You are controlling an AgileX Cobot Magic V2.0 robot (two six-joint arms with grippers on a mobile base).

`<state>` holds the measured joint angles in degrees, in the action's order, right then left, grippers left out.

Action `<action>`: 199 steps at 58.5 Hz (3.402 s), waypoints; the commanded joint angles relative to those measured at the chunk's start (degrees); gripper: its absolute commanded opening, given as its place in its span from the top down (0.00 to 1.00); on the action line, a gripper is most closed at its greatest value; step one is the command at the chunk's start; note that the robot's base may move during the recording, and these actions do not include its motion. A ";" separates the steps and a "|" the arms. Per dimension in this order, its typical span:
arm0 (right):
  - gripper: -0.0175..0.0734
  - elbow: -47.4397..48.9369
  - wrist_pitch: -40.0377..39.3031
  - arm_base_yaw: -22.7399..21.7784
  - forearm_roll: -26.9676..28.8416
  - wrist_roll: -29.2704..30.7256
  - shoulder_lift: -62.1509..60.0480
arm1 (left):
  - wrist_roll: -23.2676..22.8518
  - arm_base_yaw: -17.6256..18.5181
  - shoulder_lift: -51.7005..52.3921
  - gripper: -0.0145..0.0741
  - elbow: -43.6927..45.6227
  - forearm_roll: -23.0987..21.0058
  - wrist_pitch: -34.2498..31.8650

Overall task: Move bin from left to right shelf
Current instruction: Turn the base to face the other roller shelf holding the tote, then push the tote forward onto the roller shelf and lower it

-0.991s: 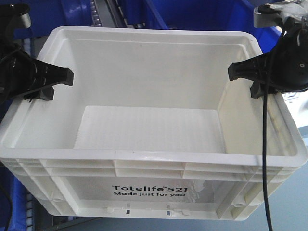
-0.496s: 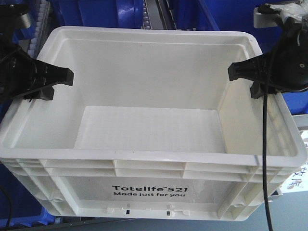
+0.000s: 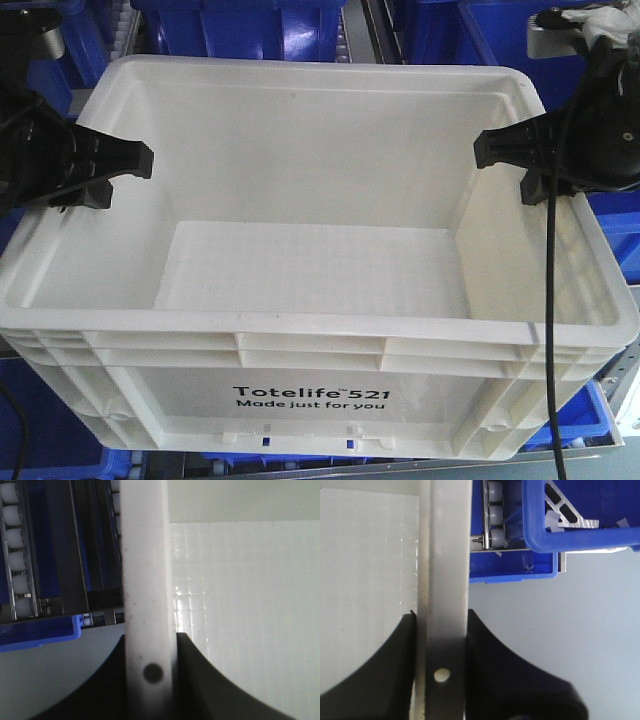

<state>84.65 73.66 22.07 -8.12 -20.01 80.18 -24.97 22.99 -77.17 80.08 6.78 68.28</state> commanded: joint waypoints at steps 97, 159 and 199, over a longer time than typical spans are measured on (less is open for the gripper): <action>0.79 1.87 0.00 0.11 -3.36 1.38 -1.86 | 0.31 0.46 2.70 0.84 2.34 -1.10 -6.54; 0.79 1.87 -3.01 0.11 -4.26 1.38 -1.86 | 0.31 0.46 2.69 0.84 2.34 -0.61 -7.01; 0.79 1.87 -15.86 -0.02 -6.57 -6.57 1.69 | 0.20 0.46 -4.63 0.84 2.12 4.85 -11.85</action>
<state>83.99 66.48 22.07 -12.57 -23.80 83.14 -26.23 22.99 -83.26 80.20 10.58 62.13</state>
